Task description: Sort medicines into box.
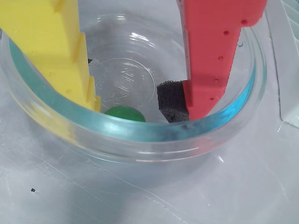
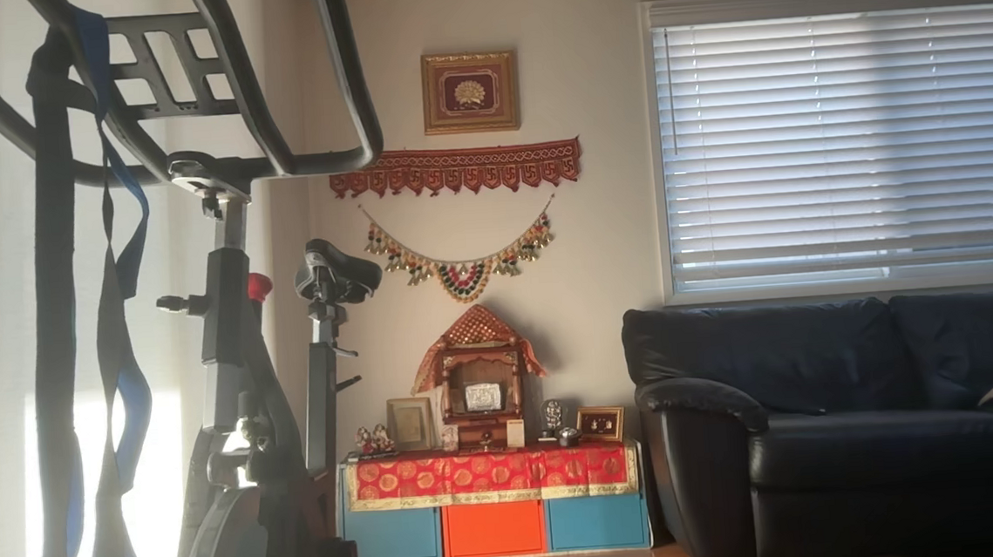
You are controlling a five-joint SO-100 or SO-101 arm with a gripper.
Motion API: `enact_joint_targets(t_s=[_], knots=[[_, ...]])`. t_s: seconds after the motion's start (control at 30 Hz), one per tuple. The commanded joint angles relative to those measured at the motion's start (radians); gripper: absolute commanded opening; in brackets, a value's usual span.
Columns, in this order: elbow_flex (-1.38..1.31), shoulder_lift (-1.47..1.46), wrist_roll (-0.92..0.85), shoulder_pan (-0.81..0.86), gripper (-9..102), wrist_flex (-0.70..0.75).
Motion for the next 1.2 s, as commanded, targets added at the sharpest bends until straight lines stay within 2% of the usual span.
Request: enact_joint_targets(t_s=[0.0,0.67,1.0,1.17], knots=[[-0.031,0.015,-0.003,0.017,23,-0.017],[0.051,0.060,-0.003,0.035,18,-0.160],[0.066,0.066,-0.015,0.034,1,-0.172],[0.060,0.067,-0.041,0.034,1,-0.137]])
